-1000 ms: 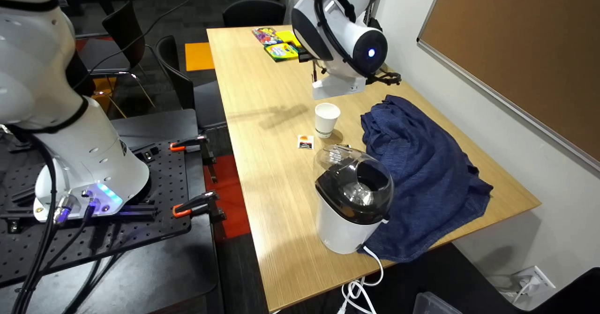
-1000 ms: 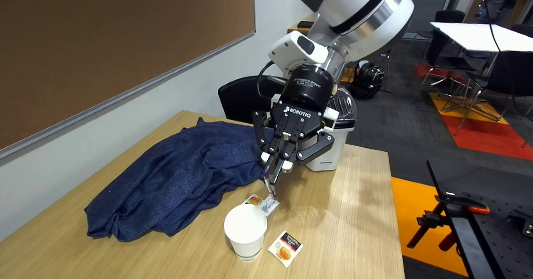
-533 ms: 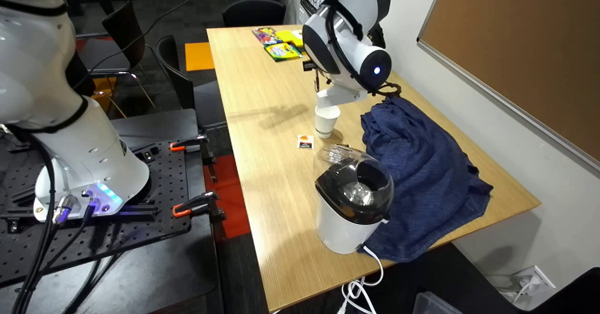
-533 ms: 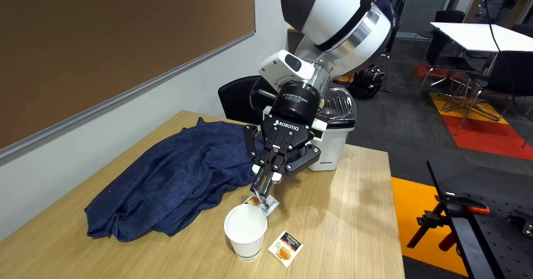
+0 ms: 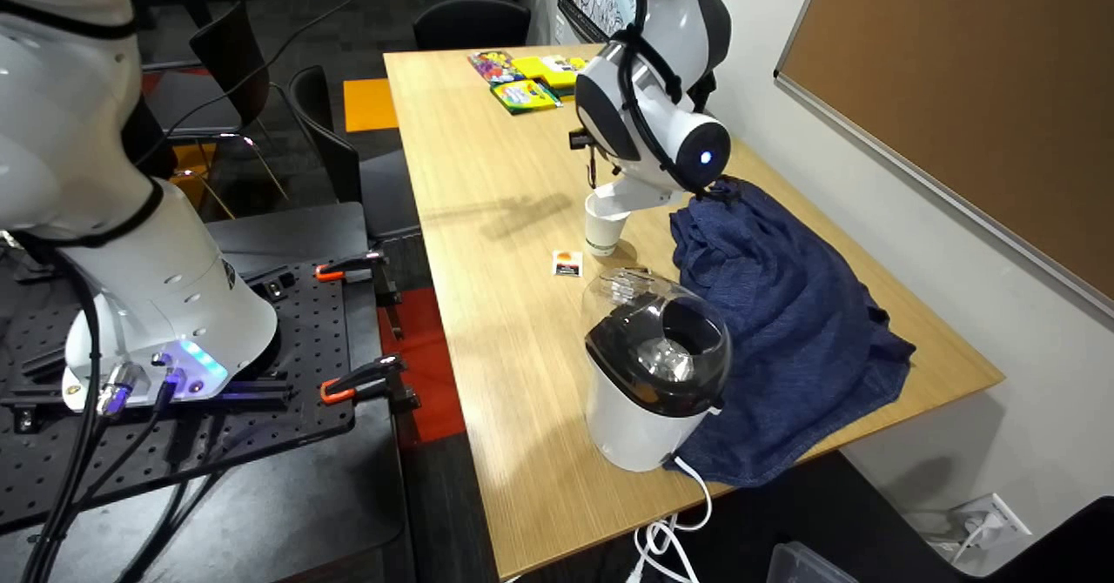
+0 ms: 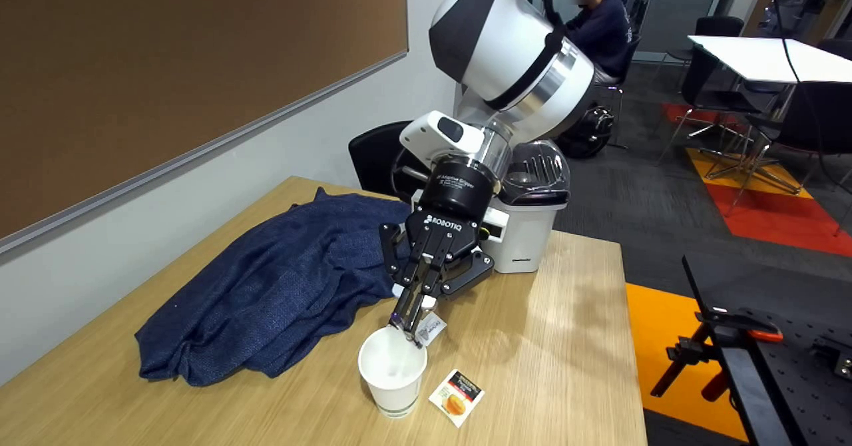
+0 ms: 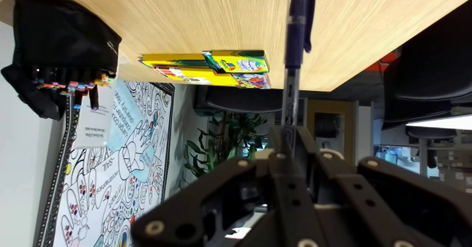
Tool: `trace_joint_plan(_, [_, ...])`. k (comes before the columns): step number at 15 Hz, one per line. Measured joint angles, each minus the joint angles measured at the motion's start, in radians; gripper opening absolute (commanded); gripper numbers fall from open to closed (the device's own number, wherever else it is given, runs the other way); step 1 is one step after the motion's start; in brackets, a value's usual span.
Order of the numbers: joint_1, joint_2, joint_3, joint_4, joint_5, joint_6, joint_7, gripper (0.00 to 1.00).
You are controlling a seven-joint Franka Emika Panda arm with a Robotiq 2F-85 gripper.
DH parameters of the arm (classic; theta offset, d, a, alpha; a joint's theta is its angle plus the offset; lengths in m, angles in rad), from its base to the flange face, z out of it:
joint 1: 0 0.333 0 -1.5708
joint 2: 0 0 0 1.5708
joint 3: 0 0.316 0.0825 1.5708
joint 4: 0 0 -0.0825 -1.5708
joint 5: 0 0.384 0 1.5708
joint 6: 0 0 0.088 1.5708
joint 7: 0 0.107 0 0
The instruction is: Put the pen in the cup
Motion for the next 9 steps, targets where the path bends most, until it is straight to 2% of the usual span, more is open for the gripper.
trace_joint_plan(9, [-0.022,0.087,0.014,0.078,0.015,0.000,0.000,0.03])
